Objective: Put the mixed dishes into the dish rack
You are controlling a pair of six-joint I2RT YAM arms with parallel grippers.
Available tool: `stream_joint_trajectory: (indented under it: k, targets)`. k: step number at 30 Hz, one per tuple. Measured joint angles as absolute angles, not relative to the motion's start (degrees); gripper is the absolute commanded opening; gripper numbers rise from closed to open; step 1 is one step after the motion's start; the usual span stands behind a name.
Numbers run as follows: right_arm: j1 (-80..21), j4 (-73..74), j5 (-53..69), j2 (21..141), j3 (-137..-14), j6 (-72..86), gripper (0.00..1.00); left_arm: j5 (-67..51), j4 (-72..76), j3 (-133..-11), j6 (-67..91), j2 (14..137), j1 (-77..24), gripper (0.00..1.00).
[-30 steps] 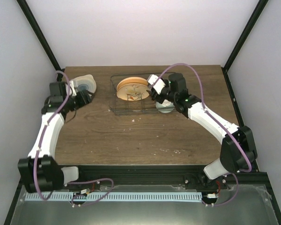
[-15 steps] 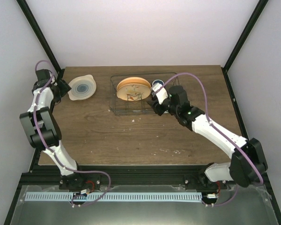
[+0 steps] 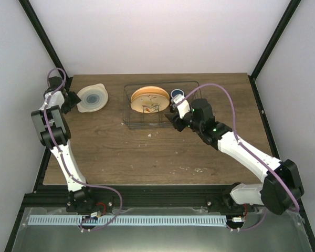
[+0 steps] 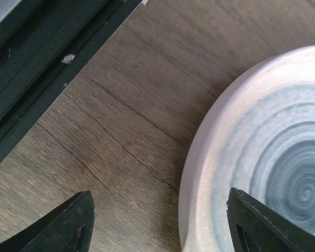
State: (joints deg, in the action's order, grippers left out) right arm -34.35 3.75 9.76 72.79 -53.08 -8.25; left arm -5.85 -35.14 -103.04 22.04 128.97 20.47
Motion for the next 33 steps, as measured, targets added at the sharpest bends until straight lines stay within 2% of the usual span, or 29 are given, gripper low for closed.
stream_joint_trajectory:
  k: [21,24,33]
  targets:
    - [-34.6,5.2,9.0,73.7,-52.3,-6.5,0.44,-5.2,-38.3,-110.3,19.7,135.2,19.0,0.56]
    - [-34.6,5.2,8.9,73.7,-52.3,-6.4,0.44,-4.3,-39.3,-111.0,18.9,135.6,17.8,0.48]
    - [-34.6,6.1,8.7,73.7,-52.2,-6.3,0.41,-3.0,-40.0,-111.5,17.8,135.8,16.7,0.11]
